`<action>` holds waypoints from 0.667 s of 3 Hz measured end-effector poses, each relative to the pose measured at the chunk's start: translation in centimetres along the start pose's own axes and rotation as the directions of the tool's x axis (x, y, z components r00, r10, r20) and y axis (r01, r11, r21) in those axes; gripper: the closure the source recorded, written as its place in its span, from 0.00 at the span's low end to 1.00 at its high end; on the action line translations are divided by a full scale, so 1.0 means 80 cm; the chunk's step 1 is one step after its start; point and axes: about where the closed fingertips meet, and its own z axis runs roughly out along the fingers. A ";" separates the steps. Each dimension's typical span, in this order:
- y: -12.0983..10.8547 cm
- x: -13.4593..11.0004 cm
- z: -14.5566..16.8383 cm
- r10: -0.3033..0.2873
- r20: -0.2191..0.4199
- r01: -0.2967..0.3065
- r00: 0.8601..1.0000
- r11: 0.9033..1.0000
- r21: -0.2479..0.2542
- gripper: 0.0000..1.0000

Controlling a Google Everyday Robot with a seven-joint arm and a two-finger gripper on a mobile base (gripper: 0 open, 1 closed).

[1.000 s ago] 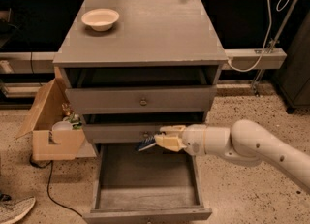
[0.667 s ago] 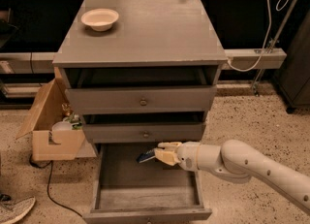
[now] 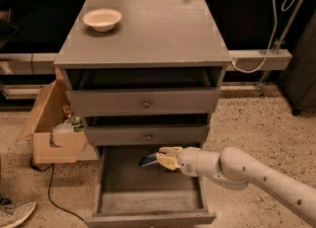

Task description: Place rxbar blueberry into bottom drawer

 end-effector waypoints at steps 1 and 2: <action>-0.033 0.026 0.033 -0.017 0.019 0.017 1.000 1.000 0.014 1.00; -0.079 0.078 0.082 -0.001 0.018 0.001 1.000 1.000 0.030 1.00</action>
Offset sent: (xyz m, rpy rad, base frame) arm 0.0743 0.0258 -0.1859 -0.0138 0.0083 -0.0630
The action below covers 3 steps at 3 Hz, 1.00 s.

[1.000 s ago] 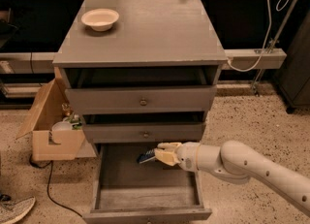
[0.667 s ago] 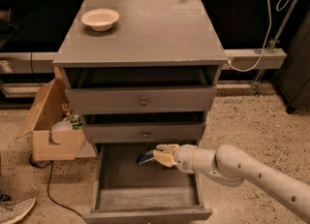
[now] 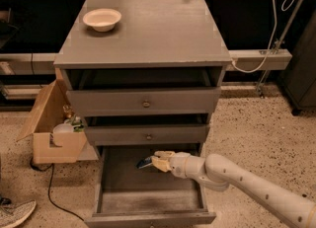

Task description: Place rxbar blueberry into bottom drawer

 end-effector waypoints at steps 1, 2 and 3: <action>-0.050 0.069 0.047 0.062 -0.037 -0.061 0.997 0.997 0.038 1.00; -0.076 0.113 0.070 0.113 -0.074 -0.108 0.991 0.992 0.070 1.00; -0.102 0.157 0.097 0.172 -0.098 -0.162 0.980 0.982 0.102 0.74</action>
Offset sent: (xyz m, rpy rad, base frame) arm 0.0339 -0.0002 -0.1716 -0.0772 0.1976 -0.1048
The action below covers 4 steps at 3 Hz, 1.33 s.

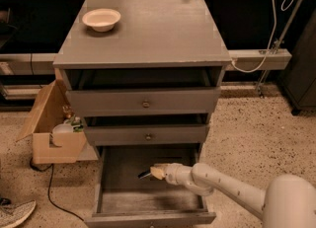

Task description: Place rxbar blueberry into bottom drawer

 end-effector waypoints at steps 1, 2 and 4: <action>0.000 0.000 0.000 0.000 0.000 0.000 1.000 1.000 0.000 0.50; 0.000 0.000 0.000 0.000 0.000 0.000 1.000 1.000 0.000 0.28; 0.003 -0.002 -0.003 -0.009 0.001 0.009 1.000 1.000 -0.002 0.00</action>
Offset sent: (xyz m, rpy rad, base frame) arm 0.0000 0.0000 0.0000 0.0000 0.0000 0.0000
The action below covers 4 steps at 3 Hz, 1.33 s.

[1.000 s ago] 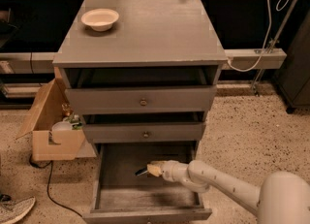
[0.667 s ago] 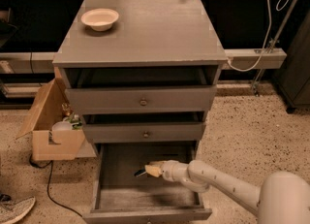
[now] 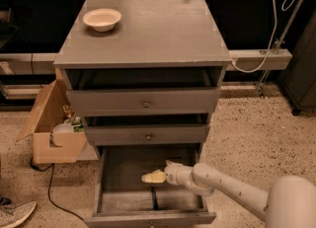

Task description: Place rxbar blueberry into bottom drawer

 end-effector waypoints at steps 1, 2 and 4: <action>0.014 -0.009 -0.017 -0.041 0.006 0.041 0.999 0.999 -0.008 0.00; -0.017 -0.005 -0.096 -0.021 0.076 0.016 0.997 0.998 0.062 0.00; -0.103 0.007 -0.228 0.041 0.212 -0.083 0.976 0.978 0.191 0.00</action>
Offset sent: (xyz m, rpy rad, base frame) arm -0.0317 -0.1401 0.0479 -0.0084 -0.0987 -0.1773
